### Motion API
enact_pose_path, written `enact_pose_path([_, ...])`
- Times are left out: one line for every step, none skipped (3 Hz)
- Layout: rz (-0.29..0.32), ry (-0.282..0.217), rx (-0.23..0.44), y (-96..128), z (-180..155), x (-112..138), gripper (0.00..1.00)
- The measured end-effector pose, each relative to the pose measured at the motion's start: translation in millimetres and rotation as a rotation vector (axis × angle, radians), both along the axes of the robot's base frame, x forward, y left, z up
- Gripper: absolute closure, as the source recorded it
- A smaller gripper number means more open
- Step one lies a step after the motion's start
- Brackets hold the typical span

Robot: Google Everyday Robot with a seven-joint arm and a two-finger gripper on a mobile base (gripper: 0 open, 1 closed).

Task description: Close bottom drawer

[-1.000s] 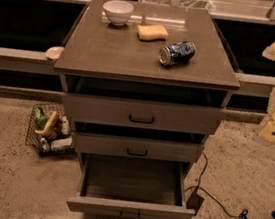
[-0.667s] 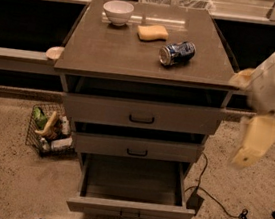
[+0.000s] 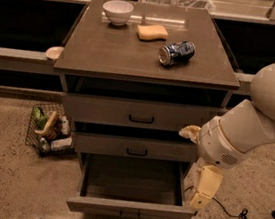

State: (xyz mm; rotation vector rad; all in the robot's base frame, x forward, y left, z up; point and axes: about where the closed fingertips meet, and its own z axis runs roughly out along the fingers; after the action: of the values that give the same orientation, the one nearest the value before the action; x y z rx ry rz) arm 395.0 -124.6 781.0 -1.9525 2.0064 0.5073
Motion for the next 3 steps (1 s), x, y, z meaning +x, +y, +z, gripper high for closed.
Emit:
enact_pose_path([0.000, -0.001, -0.001, 0, 0, 0, 0.00])
enact_pose_path([0.015, 0.021, 0.015, 4, -26, 3, 0.00])
enact_pose_path([0.071, 0.055, 0.072, 27, -117, -5, 0.00])
